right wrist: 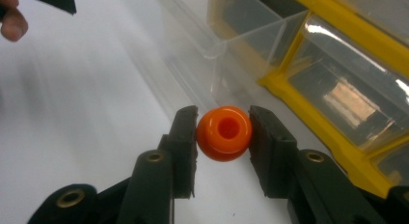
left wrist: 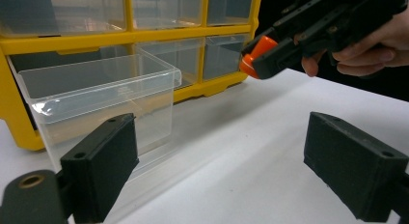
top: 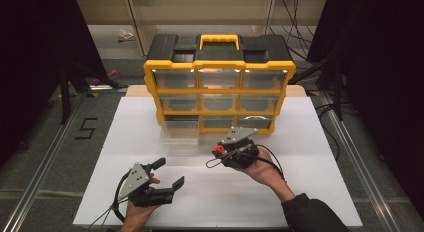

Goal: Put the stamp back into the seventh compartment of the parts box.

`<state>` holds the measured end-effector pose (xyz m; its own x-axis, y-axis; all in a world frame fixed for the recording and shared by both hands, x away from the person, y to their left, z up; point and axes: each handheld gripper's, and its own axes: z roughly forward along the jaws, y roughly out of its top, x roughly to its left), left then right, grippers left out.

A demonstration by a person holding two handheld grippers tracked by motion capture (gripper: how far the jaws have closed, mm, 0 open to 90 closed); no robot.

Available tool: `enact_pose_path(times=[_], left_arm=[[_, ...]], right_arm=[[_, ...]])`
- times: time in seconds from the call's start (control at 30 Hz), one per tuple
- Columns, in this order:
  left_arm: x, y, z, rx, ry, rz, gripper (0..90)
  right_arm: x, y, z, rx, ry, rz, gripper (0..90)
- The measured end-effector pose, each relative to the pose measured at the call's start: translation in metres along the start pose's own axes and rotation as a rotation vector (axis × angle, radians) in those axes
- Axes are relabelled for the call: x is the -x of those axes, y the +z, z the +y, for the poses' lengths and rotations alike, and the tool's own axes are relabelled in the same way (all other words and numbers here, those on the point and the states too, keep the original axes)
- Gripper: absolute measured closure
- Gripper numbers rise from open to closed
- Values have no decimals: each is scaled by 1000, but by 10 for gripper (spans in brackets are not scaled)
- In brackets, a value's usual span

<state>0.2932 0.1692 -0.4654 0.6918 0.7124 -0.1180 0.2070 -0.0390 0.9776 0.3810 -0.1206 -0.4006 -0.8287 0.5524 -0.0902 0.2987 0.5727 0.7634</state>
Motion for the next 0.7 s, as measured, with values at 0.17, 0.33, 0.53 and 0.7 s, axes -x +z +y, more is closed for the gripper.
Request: enact_pose_path(times=[0.17, 0.33, 0.53, 0.7], left_arm=[[0, 0, 0, 1, -2, 0, 113], [0, 0, 0, 4, -4, -1, 113], [-1, 0, 0, 0, -6, 3, 114], [0, -1, 0, 8, -5, -1, 113]], right_arm=[[3, 3, 10, 19, 4, -6, 646], [5, 4, 22, 45, 10, -9, 646], [7, 7, 32, 65, 13, -10, 646], [9, 10, 38, 72, 19, -15, 646]])
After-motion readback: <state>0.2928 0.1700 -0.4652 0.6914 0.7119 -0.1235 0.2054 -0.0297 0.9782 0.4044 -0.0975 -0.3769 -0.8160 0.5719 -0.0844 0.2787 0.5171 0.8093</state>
